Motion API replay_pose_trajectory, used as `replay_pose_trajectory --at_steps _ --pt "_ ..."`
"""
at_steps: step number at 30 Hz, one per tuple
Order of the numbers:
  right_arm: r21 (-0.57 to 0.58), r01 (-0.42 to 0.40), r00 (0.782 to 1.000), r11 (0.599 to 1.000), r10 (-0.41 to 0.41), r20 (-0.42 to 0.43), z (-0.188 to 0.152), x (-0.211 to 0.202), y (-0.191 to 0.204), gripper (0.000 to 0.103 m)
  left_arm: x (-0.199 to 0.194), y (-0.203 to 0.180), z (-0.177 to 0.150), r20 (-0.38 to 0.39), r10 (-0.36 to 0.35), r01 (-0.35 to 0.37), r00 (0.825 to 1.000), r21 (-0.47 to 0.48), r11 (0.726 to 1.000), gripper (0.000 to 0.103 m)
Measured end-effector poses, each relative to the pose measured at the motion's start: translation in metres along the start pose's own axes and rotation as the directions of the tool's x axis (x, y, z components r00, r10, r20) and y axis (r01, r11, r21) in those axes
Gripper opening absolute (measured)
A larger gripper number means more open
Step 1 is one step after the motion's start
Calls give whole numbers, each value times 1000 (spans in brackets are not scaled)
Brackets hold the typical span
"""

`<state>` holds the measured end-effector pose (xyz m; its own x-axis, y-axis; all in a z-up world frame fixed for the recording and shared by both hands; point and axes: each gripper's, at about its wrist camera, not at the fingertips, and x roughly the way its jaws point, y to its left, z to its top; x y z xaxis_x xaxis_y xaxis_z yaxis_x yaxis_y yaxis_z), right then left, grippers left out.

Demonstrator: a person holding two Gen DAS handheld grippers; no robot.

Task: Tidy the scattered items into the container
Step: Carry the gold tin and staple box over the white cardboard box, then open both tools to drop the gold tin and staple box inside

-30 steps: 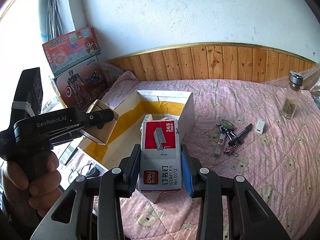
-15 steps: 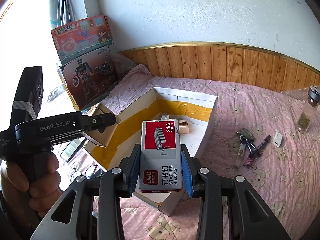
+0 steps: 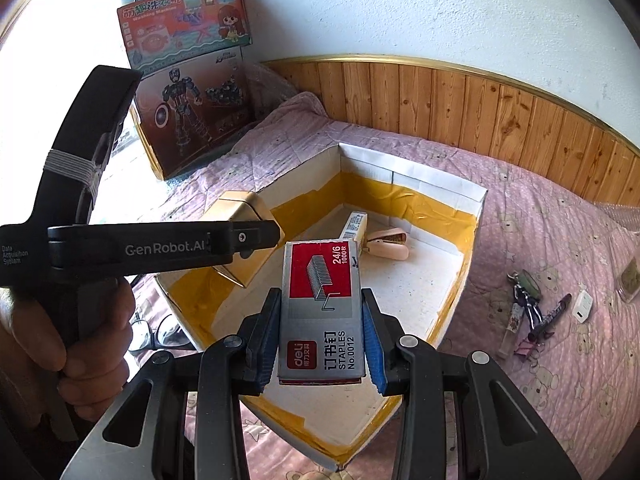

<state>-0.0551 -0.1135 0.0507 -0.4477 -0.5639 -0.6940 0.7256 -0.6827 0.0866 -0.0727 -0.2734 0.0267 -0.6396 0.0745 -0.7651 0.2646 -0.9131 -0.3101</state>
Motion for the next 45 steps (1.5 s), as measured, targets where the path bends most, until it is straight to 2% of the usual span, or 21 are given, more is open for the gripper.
replay_pose_trajectory --at_steps 6,12,20,25,45 --pt "-48 -6 995 999 1 -96 2 22 2 39 18 7 -1 -58 54 -53 997 11 999 52" --pt "-111 -23 979 994 0 -204 -3 42 2 39 28 7 -1 -87 88 -84 992 49 995 52" --pt "-84 -33 953 996 6 -301 -8 63 -3 39 35 4 -5 -87 150 -141 985 102 985 53" --pt "-72 -22 949 997 -2 -315 -7 66 -3 39 33 7 -5 -88 147 -139 985 93 986 53" --pt "-27 7 956 1000 -14 -292 -8 52 -4 41 21 11 -2 -93 103 -100 990 37 994 54"
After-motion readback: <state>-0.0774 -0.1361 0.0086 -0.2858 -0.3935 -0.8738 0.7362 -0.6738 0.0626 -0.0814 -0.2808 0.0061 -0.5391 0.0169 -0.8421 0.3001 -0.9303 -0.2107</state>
